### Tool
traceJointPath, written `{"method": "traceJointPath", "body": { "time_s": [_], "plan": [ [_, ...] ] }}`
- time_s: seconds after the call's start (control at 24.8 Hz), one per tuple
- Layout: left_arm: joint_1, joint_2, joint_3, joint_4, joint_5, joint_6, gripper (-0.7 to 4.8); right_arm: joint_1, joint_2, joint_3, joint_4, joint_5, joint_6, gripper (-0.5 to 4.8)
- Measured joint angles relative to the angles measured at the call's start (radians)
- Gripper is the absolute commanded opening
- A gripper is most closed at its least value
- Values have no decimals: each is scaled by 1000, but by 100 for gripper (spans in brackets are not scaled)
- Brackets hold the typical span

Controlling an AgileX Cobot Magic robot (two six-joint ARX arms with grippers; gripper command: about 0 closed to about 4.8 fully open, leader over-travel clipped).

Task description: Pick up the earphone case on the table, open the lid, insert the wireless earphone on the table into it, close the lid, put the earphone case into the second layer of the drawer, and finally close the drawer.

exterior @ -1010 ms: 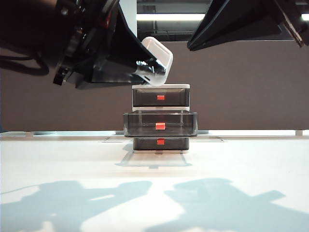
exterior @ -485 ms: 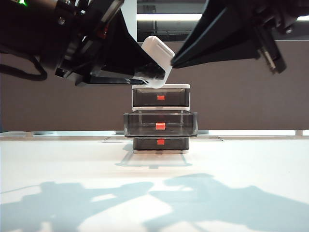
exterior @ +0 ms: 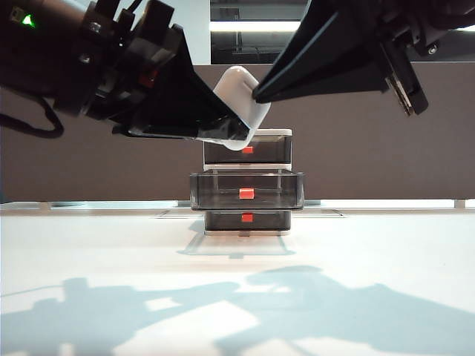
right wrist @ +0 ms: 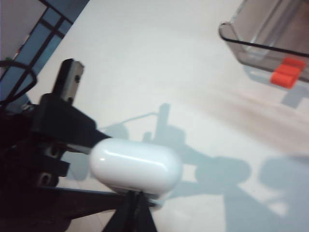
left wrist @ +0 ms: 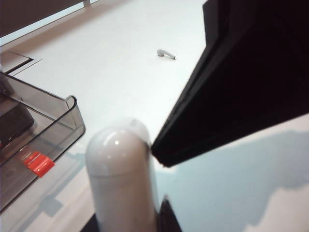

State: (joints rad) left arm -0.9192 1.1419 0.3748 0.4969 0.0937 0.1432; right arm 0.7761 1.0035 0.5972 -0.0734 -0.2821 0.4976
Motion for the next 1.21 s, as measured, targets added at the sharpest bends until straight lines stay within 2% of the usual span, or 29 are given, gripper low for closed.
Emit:
{"method": "traceJointPath", "body": {
  "time_s": [0.44, 1.21],
  "plan": [
    [0, 0, 0, 0, 0, 87, 48, 0, 0, 0, -11, -29, 0, -1],
    [0, 0, 0, -12, -7, 137, 48, -1, 50, 0, 3, -33, 0, -1]
  ]
}}
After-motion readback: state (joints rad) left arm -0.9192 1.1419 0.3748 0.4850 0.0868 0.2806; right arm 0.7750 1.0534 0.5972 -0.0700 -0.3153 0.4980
